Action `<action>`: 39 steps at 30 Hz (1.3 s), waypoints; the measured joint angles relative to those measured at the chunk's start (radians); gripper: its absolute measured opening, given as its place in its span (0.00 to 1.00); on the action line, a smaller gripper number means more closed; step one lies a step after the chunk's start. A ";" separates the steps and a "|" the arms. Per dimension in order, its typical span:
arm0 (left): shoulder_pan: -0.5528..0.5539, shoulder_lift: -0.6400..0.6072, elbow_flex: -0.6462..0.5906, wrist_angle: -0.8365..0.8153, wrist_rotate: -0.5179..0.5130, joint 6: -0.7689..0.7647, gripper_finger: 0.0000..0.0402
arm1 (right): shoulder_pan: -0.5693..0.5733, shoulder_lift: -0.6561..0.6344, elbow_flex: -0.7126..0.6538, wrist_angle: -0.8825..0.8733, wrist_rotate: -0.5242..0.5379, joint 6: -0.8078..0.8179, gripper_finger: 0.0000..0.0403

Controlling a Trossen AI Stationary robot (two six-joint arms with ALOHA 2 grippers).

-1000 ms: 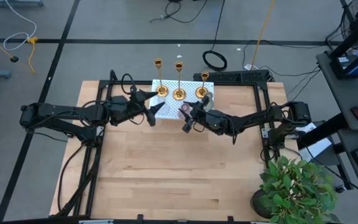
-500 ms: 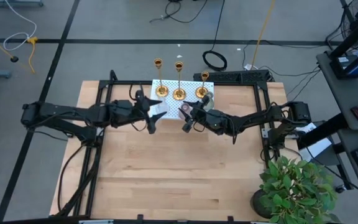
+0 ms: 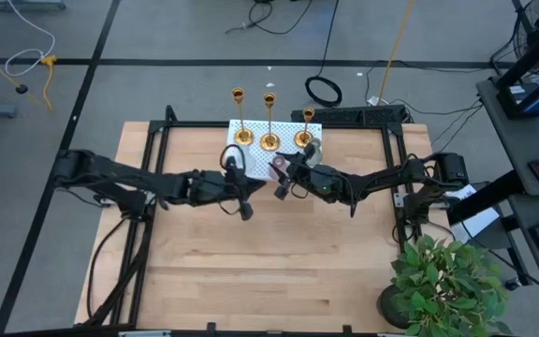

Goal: Pick & Place candle stick holders
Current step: Put the pink vase on the shelf

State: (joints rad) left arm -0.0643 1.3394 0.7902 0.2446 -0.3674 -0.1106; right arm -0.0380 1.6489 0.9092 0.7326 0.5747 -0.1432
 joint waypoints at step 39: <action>0.066 0.313 0.000 0.386 -0.049 -0.057 0.01 | -0.052 0.000 0.000 0.019 -0.211 0.030 0.44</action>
State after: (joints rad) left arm 0.0017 1.6520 0.7902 0.6309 -0.4160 -0.1679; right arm -0.0899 1.6485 0.9089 0.7520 0.3641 -0.1131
